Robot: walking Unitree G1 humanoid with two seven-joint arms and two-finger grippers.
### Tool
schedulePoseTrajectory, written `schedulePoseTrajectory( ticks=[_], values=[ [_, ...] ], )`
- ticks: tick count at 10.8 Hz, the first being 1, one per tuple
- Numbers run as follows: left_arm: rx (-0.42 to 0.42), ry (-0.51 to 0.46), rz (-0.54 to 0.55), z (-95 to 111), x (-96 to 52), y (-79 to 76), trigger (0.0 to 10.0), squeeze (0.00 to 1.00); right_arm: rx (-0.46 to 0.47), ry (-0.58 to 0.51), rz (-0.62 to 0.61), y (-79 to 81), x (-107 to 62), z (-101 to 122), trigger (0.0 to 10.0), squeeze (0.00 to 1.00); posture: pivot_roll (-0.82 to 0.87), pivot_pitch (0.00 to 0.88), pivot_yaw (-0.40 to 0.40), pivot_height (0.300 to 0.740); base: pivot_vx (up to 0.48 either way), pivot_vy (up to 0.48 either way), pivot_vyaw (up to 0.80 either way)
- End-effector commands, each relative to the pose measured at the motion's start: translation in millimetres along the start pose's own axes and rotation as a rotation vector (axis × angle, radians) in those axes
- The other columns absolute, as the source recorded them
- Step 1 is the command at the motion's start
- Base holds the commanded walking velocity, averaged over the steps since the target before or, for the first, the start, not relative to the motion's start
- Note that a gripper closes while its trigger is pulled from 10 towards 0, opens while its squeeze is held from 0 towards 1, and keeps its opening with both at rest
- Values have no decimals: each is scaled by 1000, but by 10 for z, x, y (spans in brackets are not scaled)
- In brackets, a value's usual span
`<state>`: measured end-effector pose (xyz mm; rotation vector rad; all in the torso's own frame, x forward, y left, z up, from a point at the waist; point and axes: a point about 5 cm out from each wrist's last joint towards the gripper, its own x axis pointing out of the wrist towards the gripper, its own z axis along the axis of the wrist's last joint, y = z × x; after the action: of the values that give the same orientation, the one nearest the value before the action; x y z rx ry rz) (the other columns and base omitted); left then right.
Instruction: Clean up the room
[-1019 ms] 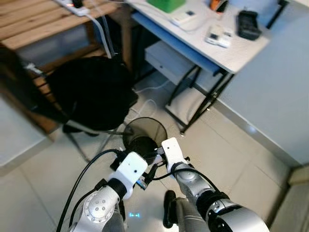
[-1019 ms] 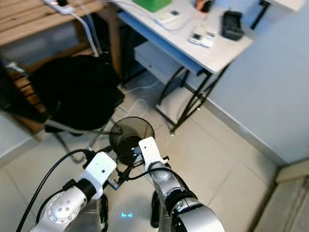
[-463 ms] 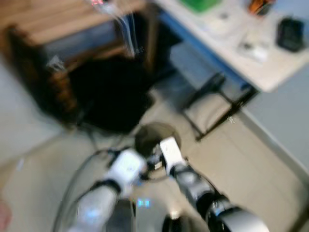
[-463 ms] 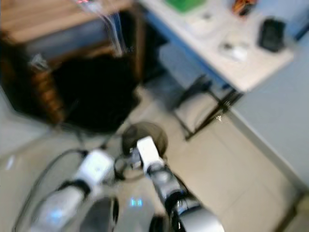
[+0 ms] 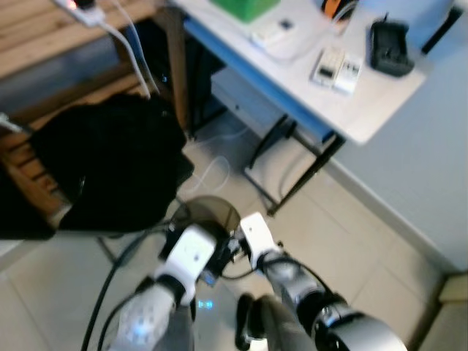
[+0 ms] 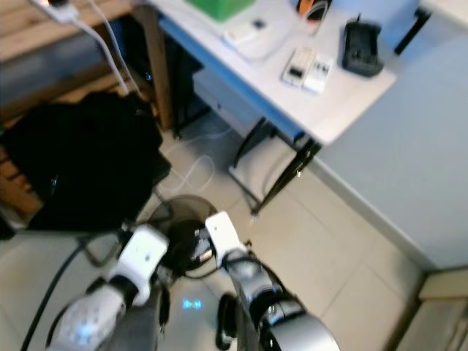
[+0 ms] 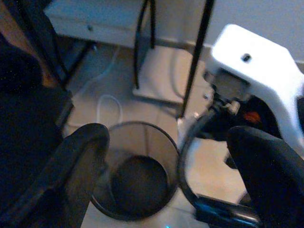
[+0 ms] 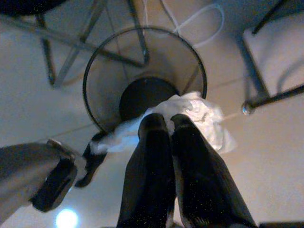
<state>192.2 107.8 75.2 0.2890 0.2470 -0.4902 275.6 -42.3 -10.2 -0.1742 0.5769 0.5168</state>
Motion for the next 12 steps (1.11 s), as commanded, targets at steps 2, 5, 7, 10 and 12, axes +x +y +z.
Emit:
schedulePoseTrajectory(
  ticks=[2, 5, 7, 10, 12],
  values=[
    [-18, -9, -33, 51, -33, -156, 10000, 0, 89, 4, 173, 640, 45, 61, 10000, 0, 336, 329, -111, 726, 0, 0, 0],
    [-34, 8, -24, 47, -58, -247, 10000, 0, 50, 20, 242, 777, 29, 27, 10000, 0, 353, 359, -150, 726, 0, 0, 0],
    [-34, 15, -20, 35, -64, -250, 10000, 0, 44, 14, 250, 779, 30, 38, 10000, 0, 351, 353, -153, 726, 0, 0, 0],
    [-34, 15, -20, 35, -64, -250, 10000, 0, 44, 14, 250, 779, 30, 38, 10000, 0, 351, 353, -153, 726, 0, 0, 0],
    [-34, 15, -20, 35, -64, -250, 10000, 0, 44, 14, 250, 779, 30, 38, 10000, 0, 351, 353, -153, 726, 0, 0, 0]
  ],
)
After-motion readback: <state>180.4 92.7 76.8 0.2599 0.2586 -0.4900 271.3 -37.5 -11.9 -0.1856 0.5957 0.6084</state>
